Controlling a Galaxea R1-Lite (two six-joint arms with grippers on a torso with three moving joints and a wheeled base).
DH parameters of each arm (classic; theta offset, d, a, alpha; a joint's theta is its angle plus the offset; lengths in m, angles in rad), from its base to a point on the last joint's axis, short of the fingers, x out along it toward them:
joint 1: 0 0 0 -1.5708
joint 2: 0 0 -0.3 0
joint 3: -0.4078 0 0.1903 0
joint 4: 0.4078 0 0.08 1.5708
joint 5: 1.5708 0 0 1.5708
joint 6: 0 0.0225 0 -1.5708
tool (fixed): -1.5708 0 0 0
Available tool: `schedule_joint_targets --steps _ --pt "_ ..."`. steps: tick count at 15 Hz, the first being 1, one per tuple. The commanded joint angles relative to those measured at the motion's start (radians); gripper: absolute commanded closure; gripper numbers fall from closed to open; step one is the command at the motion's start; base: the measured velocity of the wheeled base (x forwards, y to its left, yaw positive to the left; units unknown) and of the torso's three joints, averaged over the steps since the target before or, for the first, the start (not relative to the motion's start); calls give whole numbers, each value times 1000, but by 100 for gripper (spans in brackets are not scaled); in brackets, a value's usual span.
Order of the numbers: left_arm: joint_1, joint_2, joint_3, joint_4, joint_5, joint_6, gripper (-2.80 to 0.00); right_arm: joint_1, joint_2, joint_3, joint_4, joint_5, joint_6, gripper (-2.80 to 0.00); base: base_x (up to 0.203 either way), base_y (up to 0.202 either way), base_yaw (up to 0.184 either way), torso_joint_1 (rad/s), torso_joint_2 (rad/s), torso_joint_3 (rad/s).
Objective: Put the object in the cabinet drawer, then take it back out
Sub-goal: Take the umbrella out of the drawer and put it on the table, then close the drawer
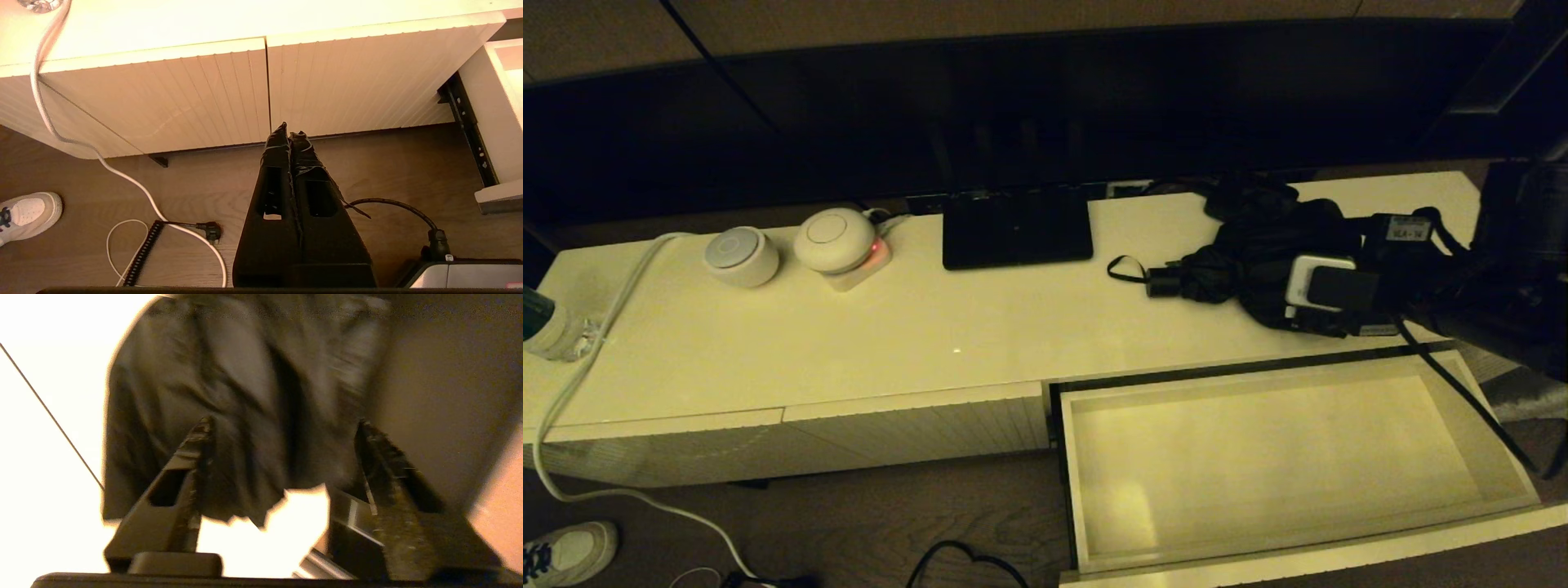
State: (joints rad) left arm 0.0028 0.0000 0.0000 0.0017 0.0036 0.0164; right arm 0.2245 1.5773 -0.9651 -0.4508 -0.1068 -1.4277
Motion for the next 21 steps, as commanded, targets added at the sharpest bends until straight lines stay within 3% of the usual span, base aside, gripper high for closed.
schedule_joint_targets --steps 1,4,5,8,11,17,21 --pt "0 0 3 0 1 0 0 12 -173 49 47 -1 -7 -280 0 0 0 0 0 0" --pt "0 0 3 0 1 0 0 45 -377 183 188 0 0 -280 0 0 0 0 0 0" --pt "0 0 3 0 0 0 0 51 -427 255 222 0 9 0 0 0 0 0 0 0" --pt "0 0 3 1 1 0 0 60 -539 445 276 12 38 0 0 0 0 0 0 0" --pt "0 0 3 1 1 0 0 94 -555 584 362 98 52 0 0 0 0 0 0 0" --pt "0 0 3 0 1 0 0 161 -536 645 642 185 67 0 0 0 0 0 0 0" --pt "0 0 3 0 1 0 0 153 -465 706 641 188 77 0 0 0 0 0 0 0"
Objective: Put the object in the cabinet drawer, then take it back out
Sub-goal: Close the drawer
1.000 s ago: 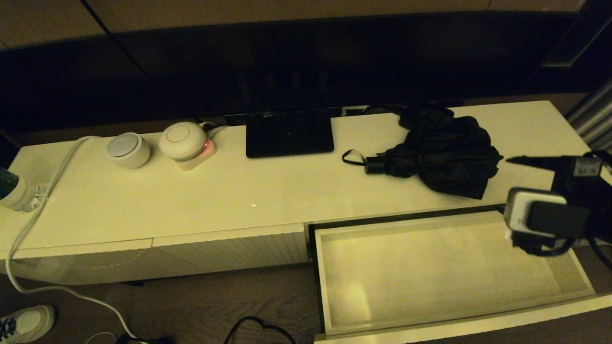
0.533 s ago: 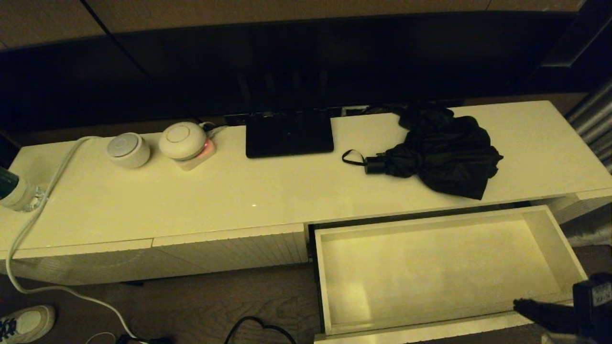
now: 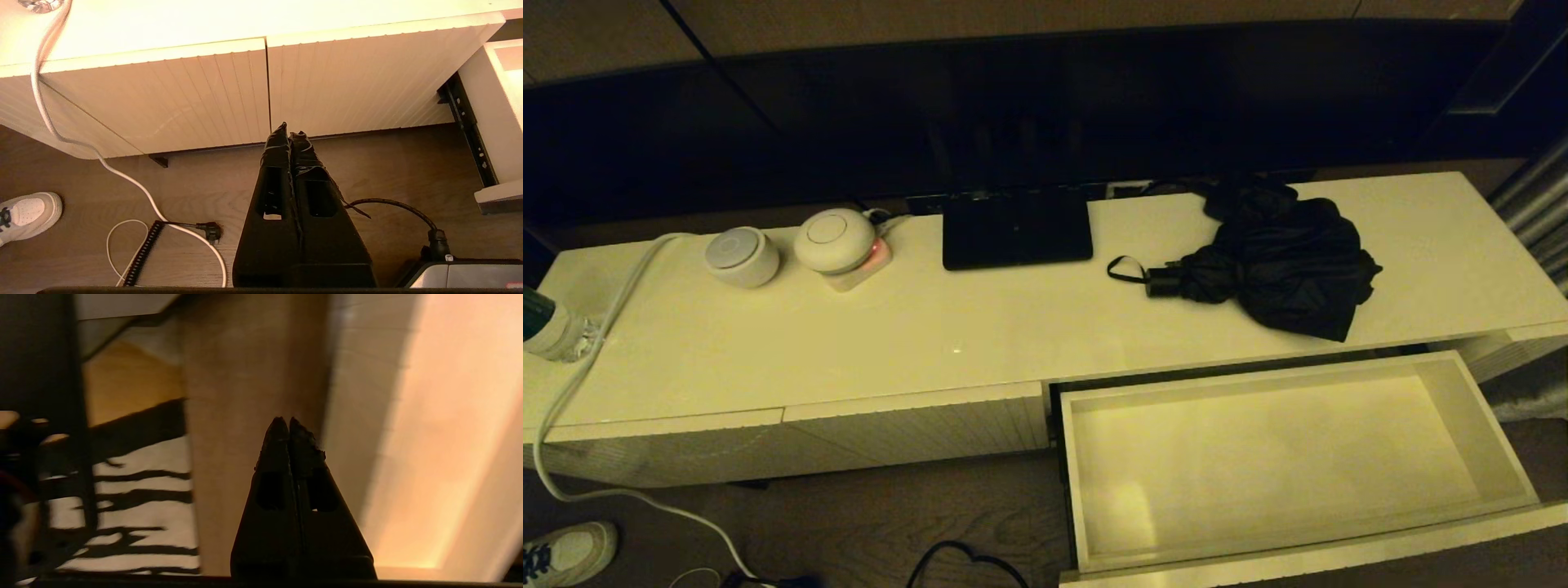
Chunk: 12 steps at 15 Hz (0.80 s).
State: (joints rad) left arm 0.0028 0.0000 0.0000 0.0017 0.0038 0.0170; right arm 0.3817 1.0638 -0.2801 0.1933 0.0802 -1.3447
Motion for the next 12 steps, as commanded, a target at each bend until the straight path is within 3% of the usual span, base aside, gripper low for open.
schedule_joint_targets --steps 1,5,12 --pt "0 0 3 0 1 0 0 -7 78 36 -24 1 -6 0 0 0 0 0 0 0" --pt "0 0 3 0 -1 0 0 -51 276 104 -268 -2 -6 0 0 0 0 0 0 0" --pt "0 0 3 1 1 0 0 -119 527 96 -631 -16 -7 0 0 0 0 0 0 0"
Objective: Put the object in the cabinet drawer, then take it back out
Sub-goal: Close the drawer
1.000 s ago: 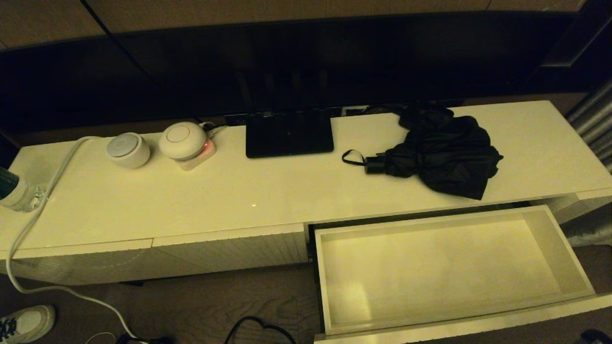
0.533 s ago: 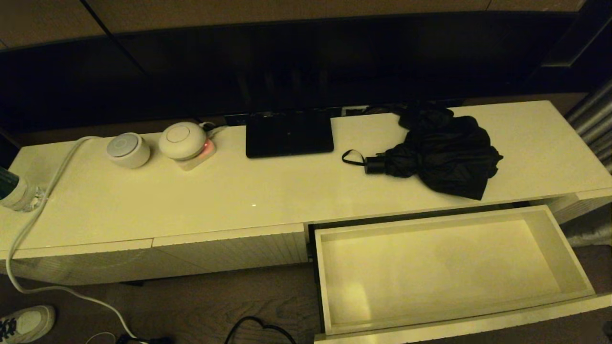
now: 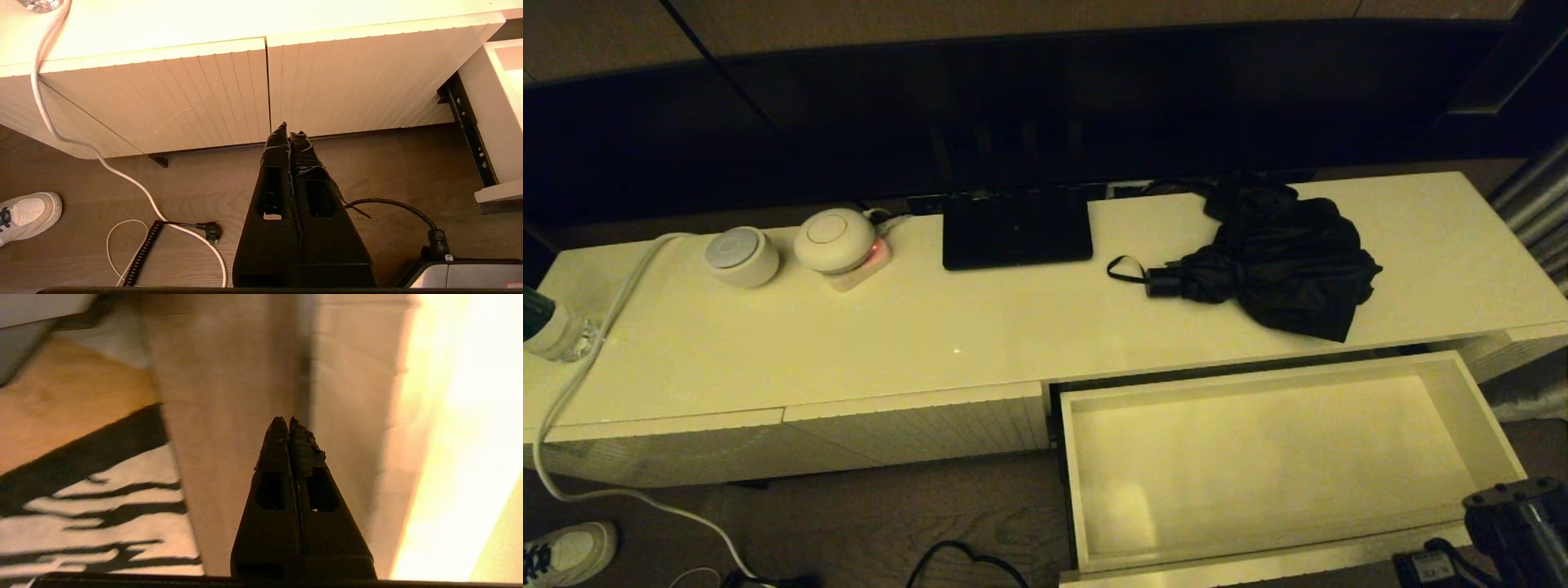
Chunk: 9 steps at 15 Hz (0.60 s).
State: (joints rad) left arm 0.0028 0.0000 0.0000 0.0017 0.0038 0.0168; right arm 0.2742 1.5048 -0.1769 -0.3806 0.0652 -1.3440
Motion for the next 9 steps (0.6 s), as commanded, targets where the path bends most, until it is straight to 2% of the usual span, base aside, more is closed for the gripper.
schedule_joint_targets --steps 1,3,9 --pt "0 0 3 0 1 0 0 -24 107 -17 -114 -6 -7 0 0 0 0 0 0 0" --pt "0 0 3 0 1 0 0 -54 125 -55 -158 -8 -9 0 0 0 0 0 0 0" --pt "0 0 3 0 1 0 0 -85 158 -191 -170 -8 -10 0 0 0 0 0 0 0"
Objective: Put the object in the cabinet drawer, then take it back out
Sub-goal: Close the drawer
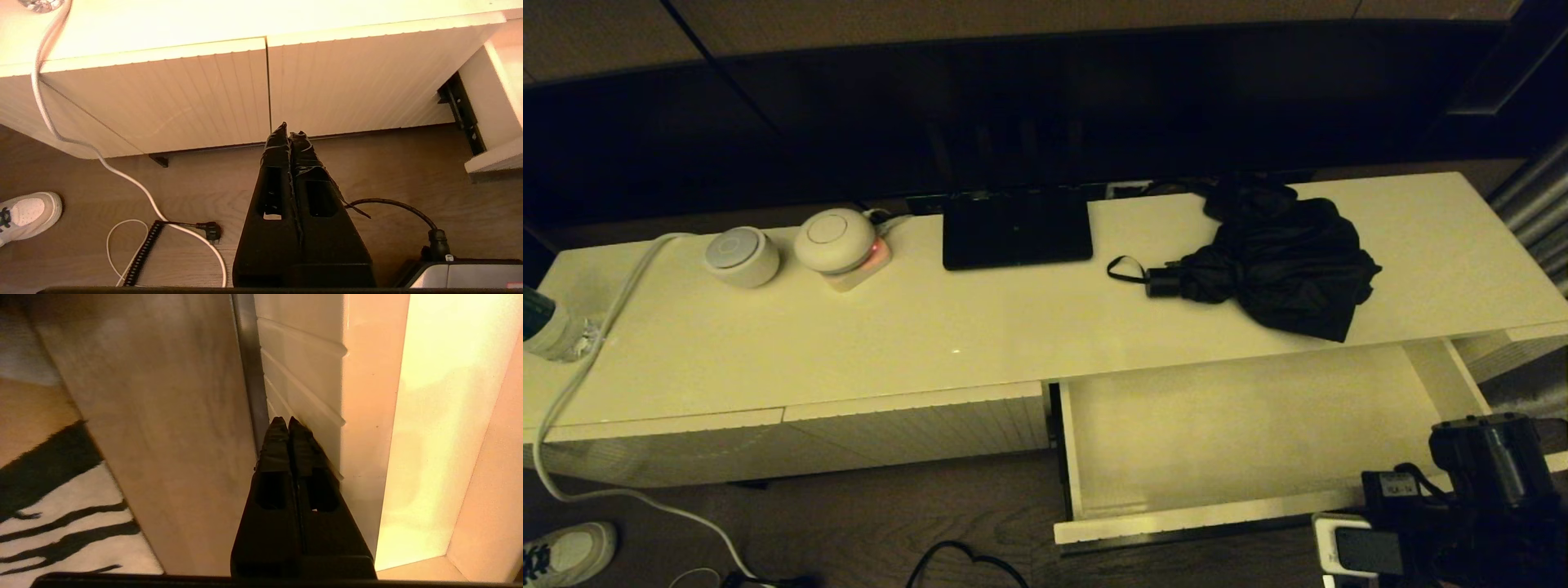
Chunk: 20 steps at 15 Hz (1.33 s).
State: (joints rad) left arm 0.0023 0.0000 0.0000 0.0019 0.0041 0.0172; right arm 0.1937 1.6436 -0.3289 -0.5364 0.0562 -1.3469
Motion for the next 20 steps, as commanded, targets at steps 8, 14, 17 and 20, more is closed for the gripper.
schedule_joint_targets --steps 8,14,17,20 --pt "1 0 3 0 1 0 0 -18 92 -217 -58 1 -6 0 0 0 0 0 0 0" --pt "1 0 3 0 0 0 0 -22 171 -302 -143 0 -3 0 0 0 0 0 0 0" --pt "1 0 3 0 1 0 0 -23 203 -353 -177 1 -2 0 0 0 0 0 0 0" --pt "1 0 3 0 -1 0 0 -23 209 -378 -180 1 9 0 0 0 0 0 0 0"
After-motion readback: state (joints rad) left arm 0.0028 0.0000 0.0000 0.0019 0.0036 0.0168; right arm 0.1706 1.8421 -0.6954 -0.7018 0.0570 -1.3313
